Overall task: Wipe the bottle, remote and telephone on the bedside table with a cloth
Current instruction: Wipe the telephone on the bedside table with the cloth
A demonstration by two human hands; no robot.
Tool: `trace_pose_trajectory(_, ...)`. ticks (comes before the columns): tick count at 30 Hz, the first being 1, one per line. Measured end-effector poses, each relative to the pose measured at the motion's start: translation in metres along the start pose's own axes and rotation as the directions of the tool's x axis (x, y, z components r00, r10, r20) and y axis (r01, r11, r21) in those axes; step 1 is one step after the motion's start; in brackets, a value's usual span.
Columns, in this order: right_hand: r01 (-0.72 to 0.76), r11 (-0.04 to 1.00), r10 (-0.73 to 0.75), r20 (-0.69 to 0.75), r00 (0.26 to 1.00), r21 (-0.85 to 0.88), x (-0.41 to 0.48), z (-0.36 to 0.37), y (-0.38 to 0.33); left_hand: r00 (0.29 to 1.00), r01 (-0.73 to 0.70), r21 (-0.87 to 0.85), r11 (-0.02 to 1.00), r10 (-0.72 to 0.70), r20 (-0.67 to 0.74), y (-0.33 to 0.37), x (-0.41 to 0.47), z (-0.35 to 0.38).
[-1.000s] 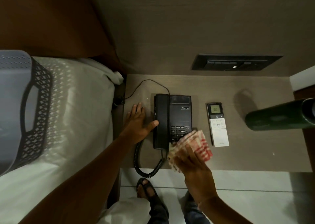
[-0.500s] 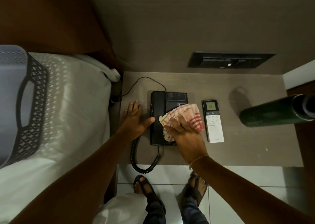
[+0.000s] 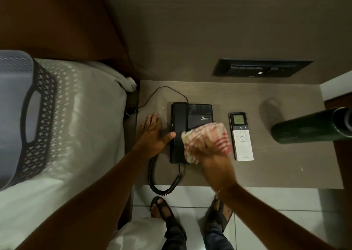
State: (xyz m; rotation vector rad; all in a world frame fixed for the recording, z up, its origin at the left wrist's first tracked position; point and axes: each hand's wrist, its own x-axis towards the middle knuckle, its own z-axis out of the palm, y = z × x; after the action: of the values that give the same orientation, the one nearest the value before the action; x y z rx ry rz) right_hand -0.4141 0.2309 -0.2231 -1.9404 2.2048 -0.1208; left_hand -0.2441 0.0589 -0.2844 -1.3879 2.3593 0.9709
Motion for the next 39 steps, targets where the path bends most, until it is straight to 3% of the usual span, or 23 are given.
trace_pose_trajectory(3,-0.005,0.988,0.004,0.011,1.000,0.152,-0.045,0.028,-0.011,1.000,-0.002,-0.009,1.000,0.002,0.002,-0.001,0.000,0.001)
trace_pose_trajectory(8,0.106,0.988,-0.115,0.084,0.990,0.110,-0.089,0.044,-0.010,1.000,-0.008,-0.023,1.000,0.008,-0.014,-0.003,0.000,0.003)
trace_pose_trajectory(9,0.066,0.983,-0.074,0.041,0.996,0.172,-0.086,0.037,-0.008,1.000,-0.008,-0.021,1.000,0.008,-0.018,-0.003,0.000,0.004)
trace_pose_trajectory(11,-0.140,0.926,0.150,-0.001,0.989,0.351,-0.064,0.012,-0.003,1.000,-0.007,-0.024,1.000,0.007,-0.016,-0.005,0.001,0.005)
trace_pose_trajectory(13,-0.257,0.881,0.307,-0.066,0.949,0.396,-0.025,-0.019,0.010,1.000,-0.007,-0.033,0.999,0.007,-0.006,-0.006,0.002,0.004)
trace_pose_trajectory(17,-0.274,0.924,0.335,-0.217,0.917,0.268,0.064,-0.050,0.035,1.000,-0.014,-0.029,0.999,0.014,-0.004,-0.007,0.004,0.005)
trace_pose_trajectory(21,-0.109,0.994,0.110,0.075,0.991,-0.019,0.110,-0.021,0.026,1.000,0.000,-0.007,1.000,-0.001,-0.004,-0.009,0.006,0.008)
trace_pose_trajectory(26,-0.038,0.969,0.086,0.187,0.979,-0.245,0.093,-0.002,0.043,1.000,0.003,0.004,1.000,-0.003,-0.006,-0.008,0.005,0.009)
trace_pose_trajectory(30,-0.152,0.972,0.168,0.077,0.983,-0.182,0.082,-0.031,0.061,1.000,-0.006,-0.013,1.000,0.006,-0.005,-0.007,0.004,0.007)
trace_pose_trajectory(33,-0.237,0.971,0.237,-0.073,0.969,0.014,0.095,-0.039,0.061,1.000,-0.006,-0.004,1.000,0.006,-0.015,-0.007,0.003,0.010)
trace_pose_trajectory(39,-0.178,0.981,0.180,-0.017,0.984,0.073,0.113,-0.001,0.020,1.000,0.004,-0.007,1.000,-0.004,-0.021,-0.008,0.005,0.011)
